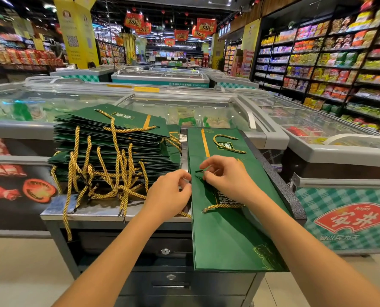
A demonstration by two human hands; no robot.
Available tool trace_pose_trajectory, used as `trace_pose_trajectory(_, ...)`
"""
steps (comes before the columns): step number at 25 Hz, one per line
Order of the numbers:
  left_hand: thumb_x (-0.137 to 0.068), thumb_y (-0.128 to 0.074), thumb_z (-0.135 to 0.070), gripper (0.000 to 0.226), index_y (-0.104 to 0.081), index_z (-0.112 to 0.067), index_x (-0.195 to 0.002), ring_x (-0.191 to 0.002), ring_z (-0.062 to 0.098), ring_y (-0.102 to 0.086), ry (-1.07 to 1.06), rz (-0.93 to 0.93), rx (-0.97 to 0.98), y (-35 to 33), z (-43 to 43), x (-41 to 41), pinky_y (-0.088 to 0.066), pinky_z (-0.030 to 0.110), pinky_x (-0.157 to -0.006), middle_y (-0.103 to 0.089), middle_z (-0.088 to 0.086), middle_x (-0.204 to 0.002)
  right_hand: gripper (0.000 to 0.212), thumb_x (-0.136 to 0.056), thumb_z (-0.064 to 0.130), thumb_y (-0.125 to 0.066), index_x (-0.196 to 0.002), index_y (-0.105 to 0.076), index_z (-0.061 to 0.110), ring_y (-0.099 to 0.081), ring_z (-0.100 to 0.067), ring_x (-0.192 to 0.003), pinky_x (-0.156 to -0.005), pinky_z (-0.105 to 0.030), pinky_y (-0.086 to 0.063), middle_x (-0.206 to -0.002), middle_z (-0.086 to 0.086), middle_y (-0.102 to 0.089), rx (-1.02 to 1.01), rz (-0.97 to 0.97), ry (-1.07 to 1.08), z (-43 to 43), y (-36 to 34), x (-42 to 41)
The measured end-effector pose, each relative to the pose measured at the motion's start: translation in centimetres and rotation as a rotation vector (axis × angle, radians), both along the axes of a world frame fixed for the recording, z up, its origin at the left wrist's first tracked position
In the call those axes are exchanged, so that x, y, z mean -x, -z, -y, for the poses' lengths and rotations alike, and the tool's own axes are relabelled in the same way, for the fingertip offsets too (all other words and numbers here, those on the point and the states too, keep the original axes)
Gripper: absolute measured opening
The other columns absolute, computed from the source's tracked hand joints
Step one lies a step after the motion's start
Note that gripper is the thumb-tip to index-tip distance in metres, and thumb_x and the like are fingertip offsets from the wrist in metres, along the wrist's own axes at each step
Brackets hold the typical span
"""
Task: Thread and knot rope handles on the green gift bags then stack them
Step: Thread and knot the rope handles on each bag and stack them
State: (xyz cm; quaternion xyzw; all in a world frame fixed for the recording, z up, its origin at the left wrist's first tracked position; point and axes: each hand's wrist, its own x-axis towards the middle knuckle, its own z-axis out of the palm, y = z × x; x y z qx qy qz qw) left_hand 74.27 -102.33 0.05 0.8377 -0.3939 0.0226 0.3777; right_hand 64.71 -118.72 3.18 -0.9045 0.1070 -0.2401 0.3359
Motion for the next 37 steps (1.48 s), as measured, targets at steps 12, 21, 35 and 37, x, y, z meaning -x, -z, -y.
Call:
trace_pose_trajectory(12, -0.094, -0.061, -0.041, 0.027, -0.056, -0.041, -0.121, -0.061, -0.003, -0.05, 0.041, -0.032, 0.076, 0.9, 0.0, -0.4, -0.043, 0.03, -0.063, -0.063, -0.017, -0.079, 0.006, -0.091, 0.018, -0.075, -0.094, -0.081, 0.016, -0.07, -0.002, -0.081, -0.077, -0.018, -0.055, -0.085, 0.01, -0.077, -0.061, 0.105, -0.016, 0.4, 1.4, 0.5)
trace_pose_trajectory(21, -0.096, -0.053, -0.049, 0.04, -0.038, -0.048, -0.133, -0.069, 0.007, -0.059, -0.016, 0.056, 0.024, -0.5, 0.2, 1.5, -0.052, 0.036, -0.066, -0.063, -0.01, -0.077, 0.011, -0.086, 0.029, -0.079, -0.086, -0.081, 0.019, -0.066, -0.006, -0.07, -0.066, -0.021, -0.05, -0.077, 0.006, -0.075, -0.199, 0.22, -0.037, -0.5, 1.2, 0.8)
trace_pose_trajectory(35, -0.096, -0.059, -0.043, 0.043, -0.046, -0.049, -0.136, -0.069, 0.006, -0.054, 0.056, 0.073, 0.018, -0.8, 0.3, 0.9, -0.048, 0.034, -0.062, -0.057, -0.009, -0.074, 0.011, -0.084, 0.004, -0.073, -0.08, -0.073, 0.015, -0.064, -0.006, -0.067, -0.067, -0.02, -0.052, -0.075, -0.003, -0.074, -0.334, 0.174, -0.011, -0.5, 0.7, 1.0)
trace_pose_trajectory(37, -0.095, -0.062, -0.039, 0.032, -0.059, -0.043, -0.127, -0.073, 0.007, -0.055, 0.054, 0.056, 0.041, -0.9, 0.9, 0.5, -0.053, 0.038, -0.071, -0.059, -0.009, -0.067, 0.013, -0.084, 0.001, -0.07, -0.081, -0.074, 0.012, -0.063, -0.005, -0.066, -0.066, -0.018, -0.051, -0.075, -0.005, -0.074, -0.342, 0.184, -0.008, -0.3, 0.7, 1.0)
